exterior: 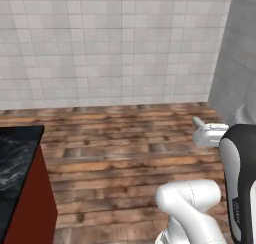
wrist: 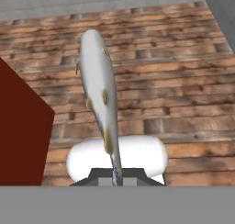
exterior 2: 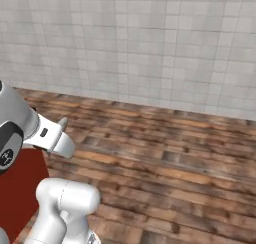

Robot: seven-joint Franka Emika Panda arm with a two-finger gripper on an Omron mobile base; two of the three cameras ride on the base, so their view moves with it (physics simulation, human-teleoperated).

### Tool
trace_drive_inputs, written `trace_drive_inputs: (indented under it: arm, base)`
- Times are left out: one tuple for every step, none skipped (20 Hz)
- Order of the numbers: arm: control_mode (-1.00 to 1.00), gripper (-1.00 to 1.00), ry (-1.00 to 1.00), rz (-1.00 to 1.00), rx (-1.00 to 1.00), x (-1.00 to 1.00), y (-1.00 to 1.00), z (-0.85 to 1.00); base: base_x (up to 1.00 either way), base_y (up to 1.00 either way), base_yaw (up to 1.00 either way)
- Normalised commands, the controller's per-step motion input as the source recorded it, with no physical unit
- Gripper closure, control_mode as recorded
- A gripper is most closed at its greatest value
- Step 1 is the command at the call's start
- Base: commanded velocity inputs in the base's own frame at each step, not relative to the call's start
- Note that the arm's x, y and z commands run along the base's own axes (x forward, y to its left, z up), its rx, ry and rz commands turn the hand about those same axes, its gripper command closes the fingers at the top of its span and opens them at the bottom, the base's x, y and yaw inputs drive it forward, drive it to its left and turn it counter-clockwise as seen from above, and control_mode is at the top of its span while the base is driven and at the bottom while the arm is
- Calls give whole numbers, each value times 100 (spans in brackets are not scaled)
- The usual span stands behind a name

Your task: Take the cheese, fish, and lime from the fridge and place them on the plate on the dining counter to create an appetizer plate.

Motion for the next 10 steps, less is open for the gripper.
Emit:
trace_drive_inputs:
  arm:
    - [100, 100, 0, 0, 0, 0, 0, 0]
    - [100, 100, 0, 0, 0, 0, 0, 0]
    - [100, 100, 0, 0, 0, 0, 0, 0]
    - [100, 100, 0, 0, 0, 0, 0, 0]
    - [100, 100, 0, 0, 0, 0, 0, 0]
    - [100, 100, 0, 0, 0, 0, 0, 0]
    - [100, 100, 0, 0, 0, 0, 0, 0]
    - [100, 100, 0, 0, 0, 0, 0, 0]
    - [100, 100, 0, 0, 0, 0, 0, 0]
    - [100, 100, 0, 0, 0, 0, 0, 0]
  base:
    - [100, -49, 38]
    - [100, -49, 38]
    - [100, -47, 39]
    - [100, -46, 39]
    - [100, -46, 39]
    - [100, -47, 39]
    - [100, -47, 38]
    - [100, -47, 38]
    - [100, -47, 38]
    - [100, -47, 38]
